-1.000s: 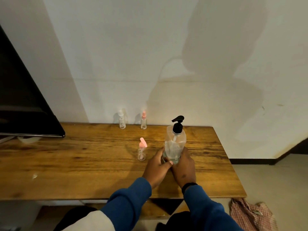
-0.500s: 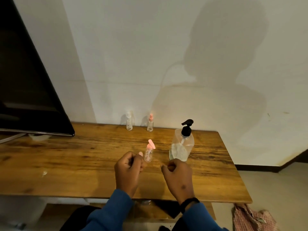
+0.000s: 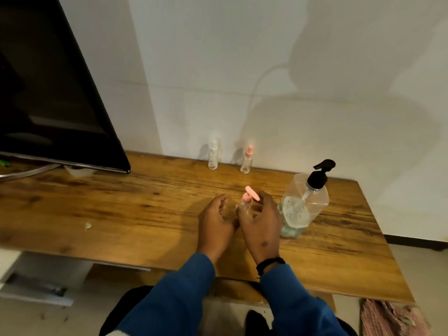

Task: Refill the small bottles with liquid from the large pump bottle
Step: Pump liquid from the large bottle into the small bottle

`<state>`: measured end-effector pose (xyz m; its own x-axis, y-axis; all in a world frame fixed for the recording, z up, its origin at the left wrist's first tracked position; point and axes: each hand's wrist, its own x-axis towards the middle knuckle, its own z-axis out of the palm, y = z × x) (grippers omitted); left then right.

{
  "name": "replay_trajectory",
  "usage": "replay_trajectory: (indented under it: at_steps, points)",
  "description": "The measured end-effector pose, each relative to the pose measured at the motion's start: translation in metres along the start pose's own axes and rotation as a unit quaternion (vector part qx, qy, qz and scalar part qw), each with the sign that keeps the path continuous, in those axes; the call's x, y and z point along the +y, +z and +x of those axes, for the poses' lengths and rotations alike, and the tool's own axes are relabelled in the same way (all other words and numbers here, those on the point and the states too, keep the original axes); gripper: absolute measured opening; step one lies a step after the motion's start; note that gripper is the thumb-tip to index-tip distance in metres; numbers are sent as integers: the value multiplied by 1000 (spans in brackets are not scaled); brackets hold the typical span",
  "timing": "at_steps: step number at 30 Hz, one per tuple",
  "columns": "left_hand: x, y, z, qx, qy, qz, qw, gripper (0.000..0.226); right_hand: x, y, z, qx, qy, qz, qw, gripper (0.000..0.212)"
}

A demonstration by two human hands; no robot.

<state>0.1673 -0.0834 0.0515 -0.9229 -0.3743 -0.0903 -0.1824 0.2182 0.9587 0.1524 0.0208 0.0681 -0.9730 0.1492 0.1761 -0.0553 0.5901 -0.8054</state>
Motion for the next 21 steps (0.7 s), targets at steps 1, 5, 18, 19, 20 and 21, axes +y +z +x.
replay_trajectory:
  at_steps: [1,5,18,19,20,21]
  points:
    - [0,3,3,-4,10,7,1000,58,2,1,1,1,-4,0,1000,55]
    - [-6,15,16,-7,48,46,998,45,8,3,7,0,3,-7,1000,32]
    - [-13,24,20,4,90,58,994,21,14,13,12,15,5,-4,1000,27]
    - [-13,25,20,4,91,58,994,22,15,13,12,14,3,-5,1000,28]
    - [-13,25,20,5,92,59,994,22,15,13,12,13,3,-6,1000,29]
    - [-13,25,19,5,93,60,994,22,15,13,12,12,4,-6,1000,29]
